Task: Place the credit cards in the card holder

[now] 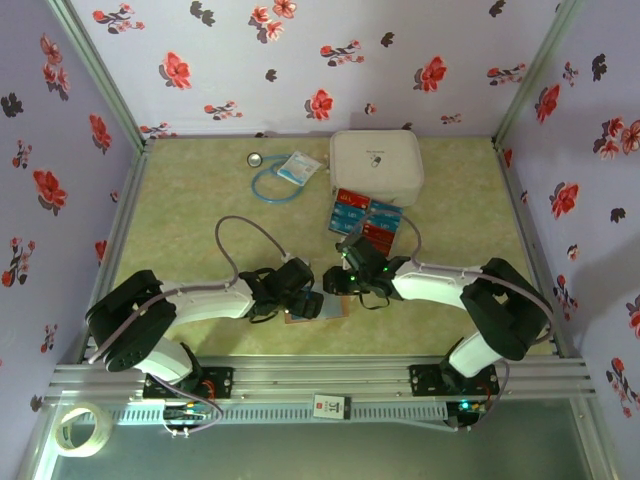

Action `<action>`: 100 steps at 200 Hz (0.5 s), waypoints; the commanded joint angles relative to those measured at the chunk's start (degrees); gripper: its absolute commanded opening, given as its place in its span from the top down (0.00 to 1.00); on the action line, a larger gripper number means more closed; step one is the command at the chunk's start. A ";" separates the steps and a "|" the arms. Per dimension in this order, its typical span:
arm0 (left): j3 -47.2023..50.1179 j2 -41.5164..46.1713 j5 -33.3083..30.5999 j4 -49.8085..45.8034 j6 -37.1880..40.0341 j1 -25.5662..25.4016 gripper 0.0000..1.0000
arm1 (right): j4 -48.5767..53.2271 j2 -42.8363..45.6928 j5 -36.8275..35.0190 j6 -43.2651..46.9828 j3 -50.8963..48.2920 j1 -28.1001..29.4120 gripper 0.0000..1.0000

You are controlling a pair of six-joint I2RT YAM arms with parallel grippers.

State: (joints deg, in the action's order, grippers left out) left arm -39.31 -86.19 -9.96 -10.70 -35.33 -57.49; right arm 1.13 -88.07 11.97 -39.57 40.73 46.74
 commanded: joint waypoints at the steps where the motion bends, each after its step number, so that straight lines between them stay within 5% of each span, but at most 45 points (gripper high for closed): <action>1: 1.55 -0.95 -0.81 -1.58 0.47 -0.34 0.00 | 0.33 -0.47 -0.92 -0.07 -0.90 -0.34 0.71; 100: 1.53 -0.93 -0.85 -1.58 0.35 -0.34 0.00 | -3.10 -4.17 1.76 -0.68 -1.56 -0.35 0.65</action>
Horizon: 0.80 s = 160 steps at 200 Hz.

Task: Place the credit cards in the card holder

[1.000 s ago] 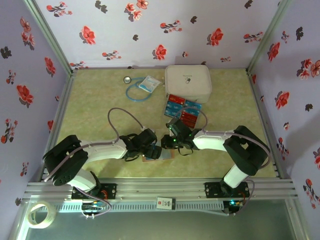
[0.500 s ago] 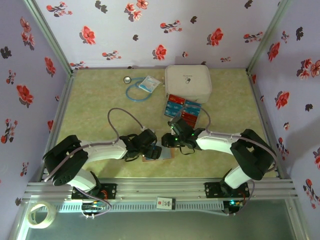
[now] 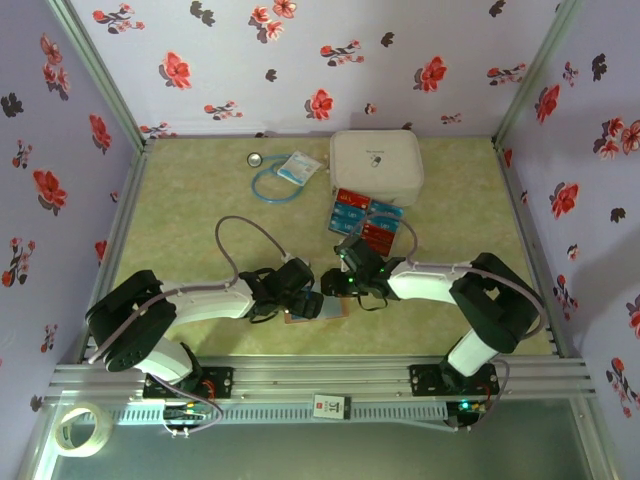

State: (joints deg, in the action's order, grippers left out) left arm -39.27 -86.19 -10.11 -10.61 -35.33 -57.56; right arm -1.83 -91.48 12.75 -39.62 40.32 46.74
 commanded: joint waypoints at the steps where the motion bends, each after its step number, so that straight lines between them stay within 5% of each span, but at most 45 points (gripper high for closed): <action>1: 1.48 -0.96 -0.70 -1.68 0.35 -0.27 0.00 | -0.17 -0.69 1.01 -0.68 -1.18 -0.39 0.65; 98: 1.56 -0.28 -0.78 -1.68 0.44 -0.27 0.00 | -5.16 1.96 5.94 -4.15 -2.17 -0.37 0.74; 160: 0.36 3.34 -1.64 -4.23 1.18 -0.18 0.00 | -0.30 4.00 2.46 -1.58 -1.18 -0.46 0.80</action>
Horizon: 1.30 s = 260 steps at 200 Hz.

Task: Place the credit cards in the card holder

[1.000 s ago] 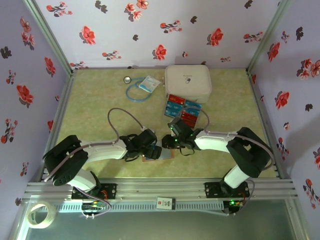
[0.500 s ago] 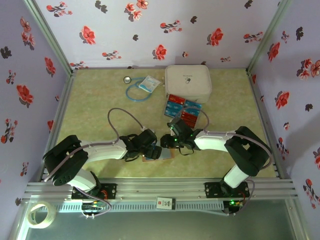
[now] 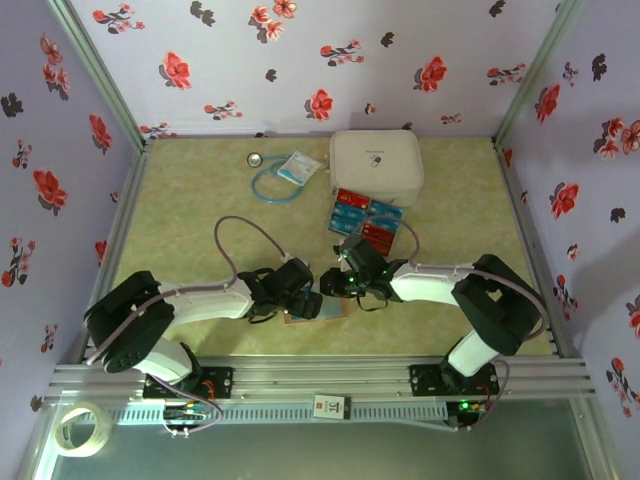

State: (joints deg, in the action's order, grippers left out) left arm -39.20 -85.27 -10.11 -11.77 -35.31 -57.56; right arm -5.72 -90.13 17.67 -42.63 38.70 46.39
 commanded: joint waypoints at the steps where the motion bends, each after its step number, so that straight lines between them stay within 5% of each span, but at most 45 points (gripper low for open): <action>1: 0.24 2.45 -1.66 -3.12 1.14 -0.18 0.00 | 4.09 2.71 -2.59 1.60 0.52 -0.12 0.80; 84: -4.24 4.97 -0.77 -6.66 0.05 -0.69 0.00 | 11.52 2.15 -5.91 9.08 2.90 -0.96 1.00; 260: -3.25 -0.52 -2.01 -2.99 -1.93 -3.17 0.00 | 6.86 -2.95 -1.32 7.66 2.96 -0.91 1.00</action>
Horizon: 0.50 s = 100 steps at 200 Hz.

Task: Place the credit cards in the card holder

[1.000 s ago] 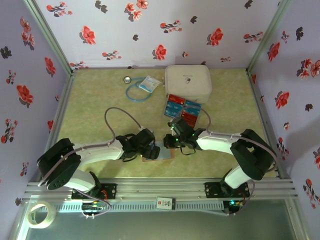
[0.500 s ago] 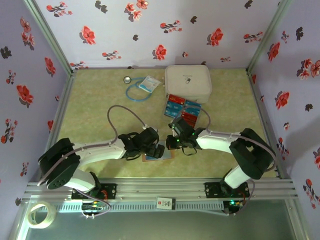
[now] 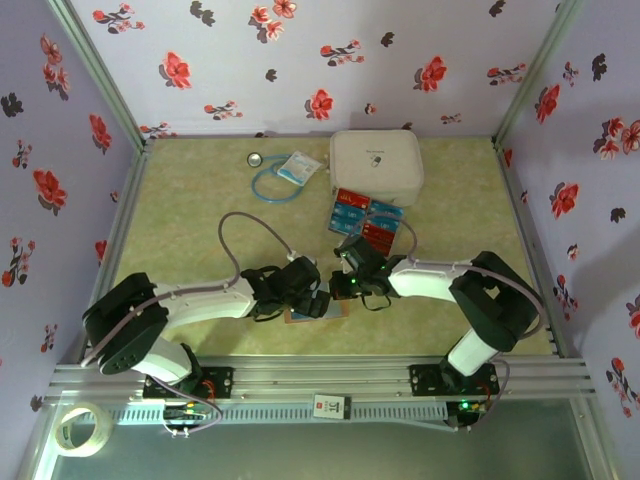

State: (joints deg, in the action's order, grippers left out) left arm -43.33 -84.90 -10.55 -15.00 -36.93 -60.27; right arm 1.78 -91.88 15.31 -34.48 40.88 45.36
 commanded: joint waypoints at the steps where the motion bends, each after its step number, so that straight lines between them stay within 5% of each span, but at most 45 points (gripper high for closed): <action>1: 0.88 -0.88 -1.62 0.24 -0.33 -0.46 0.00 | -0.68 -1.20 1.04 -0.50 0.78 0.10 1.00; 100: 1.93 -3.10 -4.51 -1.15 0.50 -0.46 0.00 | -1.03 -0.94 0.94 -1.27 0.58 0.14 1.00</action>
State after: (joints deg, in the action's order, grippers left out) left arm -42.24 -87.07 -12.21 -14.85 -36.91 -60.27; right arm 1.06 -92.16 15.55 -34.74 40.88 45.36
